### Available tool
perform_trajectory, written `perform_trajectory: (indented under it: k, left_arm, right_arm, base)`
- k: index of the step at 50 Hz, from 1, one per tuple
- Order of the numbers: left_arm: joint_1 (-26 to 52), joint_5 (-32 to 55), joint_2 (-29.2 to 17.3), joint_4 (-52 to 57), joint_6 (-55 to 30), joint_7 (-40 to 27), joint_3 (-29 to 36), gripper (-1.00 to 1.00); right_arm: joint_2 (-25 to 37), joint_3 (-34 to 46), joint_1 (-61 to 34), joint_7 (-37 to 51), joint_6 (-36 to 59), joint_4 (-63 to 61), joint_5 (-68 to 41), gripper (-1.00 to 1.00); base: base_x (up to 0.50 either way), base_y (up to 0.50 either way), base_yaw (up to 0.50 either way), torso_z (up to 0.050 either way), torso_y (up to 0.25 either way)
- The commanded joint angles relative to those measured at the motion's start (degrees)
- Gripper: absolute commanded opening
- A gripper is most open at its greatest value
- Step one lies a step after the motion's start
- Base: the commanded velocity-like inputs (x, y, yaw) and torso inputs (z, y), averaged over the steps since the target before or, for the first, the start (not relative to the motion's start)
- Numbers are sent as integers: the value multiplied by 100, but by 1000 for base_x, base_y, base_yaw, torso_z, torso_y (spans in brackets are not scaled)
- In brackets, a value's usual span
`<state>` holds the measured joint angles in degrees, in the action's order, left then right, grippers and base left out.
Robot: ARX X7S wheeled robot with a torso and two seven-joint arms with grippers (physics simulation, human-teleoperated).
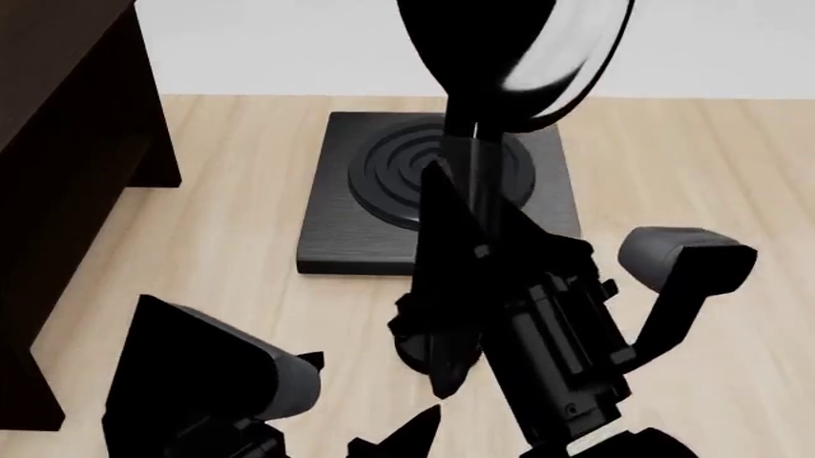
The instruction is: Put the frying pan under the cabinet shelf.
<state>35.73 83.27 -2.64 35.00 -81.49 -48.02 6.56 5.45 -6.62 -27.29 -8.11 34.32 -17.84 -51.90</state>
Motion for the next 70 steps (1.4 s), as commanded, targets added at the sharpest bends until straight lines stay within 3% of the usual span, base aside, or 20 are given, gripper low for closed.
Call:
perform_trajectory:
  k: [1, 13, 53, 70]
  left_arm:
    - [126, 263, 18, -98, 173, -285, 341, 100]
    - [265, 496, -102, -163, 374, -513, 520, 100]
    - [85, -486, -354, -272, 1131, 136, 1215, 100]
    - [203, -454, -411, -346, 1308, 114, 1366, 100]
  right_arm:
    - [-85, 189, -22, -338, -205, -125, -302, -100]
    - [-51, 346, 141, -410, -419, -199, -319, -100]
    - [-90, 649, 737, -240, -917, -497, -716, -100]
    - [43, 805, 1090, -233, -1055, -584, -811, -100]
  base:
    - [0, 0, 0, 0, 0]
    - [0, 0, 0, 1, 2]
    - [0, 0, 0, 0, 1]
    - [0, 0, 0, 1, 1]
